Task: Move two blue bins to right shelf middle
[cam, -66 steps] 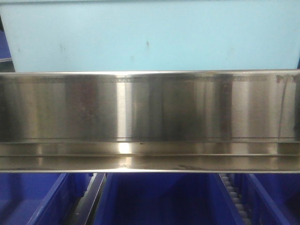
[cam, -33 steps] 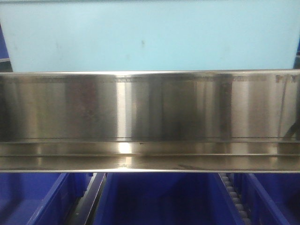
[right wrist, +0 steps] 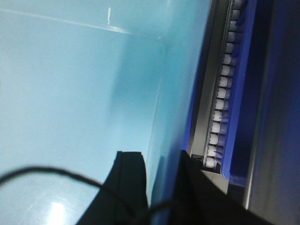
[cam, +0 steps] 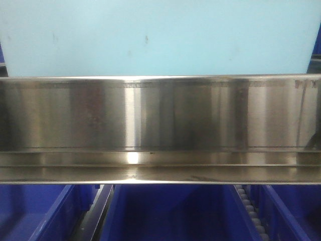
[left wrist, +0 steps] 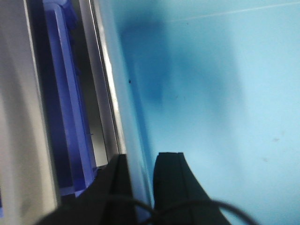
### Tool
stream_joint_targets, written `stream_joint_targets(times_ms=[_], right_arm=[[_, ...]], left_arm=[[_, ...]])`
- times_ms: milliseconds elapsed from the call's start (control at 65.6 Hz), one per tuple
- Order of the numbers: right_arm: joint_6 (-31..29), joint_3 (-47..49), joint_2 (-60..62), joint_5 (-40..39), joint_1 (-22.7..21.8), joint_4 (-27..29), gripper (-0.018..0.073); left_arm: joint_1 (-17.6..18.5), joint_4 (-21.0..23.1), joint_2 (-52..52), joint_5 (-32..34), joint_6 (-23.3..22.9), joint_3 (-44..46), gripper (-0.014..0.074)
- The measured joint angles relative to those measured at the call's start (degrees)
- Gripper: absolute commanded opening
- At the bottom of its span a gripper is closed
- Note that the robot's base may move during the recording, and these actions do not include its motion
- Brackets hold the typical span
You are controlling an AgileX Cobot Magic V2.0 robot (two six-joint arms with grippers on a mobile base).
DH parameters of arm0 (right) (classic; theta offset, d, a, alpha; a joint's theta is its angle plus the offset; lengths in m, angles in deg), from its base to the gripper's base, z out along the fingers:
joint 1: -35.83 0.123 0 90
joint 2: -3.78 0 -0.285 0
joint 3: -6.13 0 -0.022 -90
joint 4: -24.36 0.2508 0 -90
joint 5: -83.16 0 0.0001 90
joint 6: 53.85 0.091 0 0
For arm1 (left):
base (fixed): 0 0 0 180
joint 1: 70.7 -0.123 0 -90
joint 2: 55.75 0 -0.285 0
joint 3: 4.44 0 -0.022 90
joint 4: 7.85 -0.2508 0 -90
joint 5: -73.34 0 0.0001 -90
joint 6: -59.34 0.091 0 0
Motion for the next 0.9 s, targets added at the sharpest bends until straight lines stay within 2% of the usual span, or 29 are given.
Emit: stream_joint_targets(times_ms=[259,670,899], right_arm=[[0.4,2.0,3.7,-1.1,0.1,-1.0,-0.0151],[0.3,20.4,5.3,1.4,0.1,-3.5,-0.0151],[0.3,23.8,5.6,1.6,0.1,-3.5,-0.0151]], left_arm=[[0.0,-0.2,0.0,-1.5,0.0,5.8,-0.0111],[0.0,-0.1,2.6,-1.6,0.0,18.9,-0.0111],[0.0,-0.5,3.3,-1.7,0.0,22.2,-0.0111]])
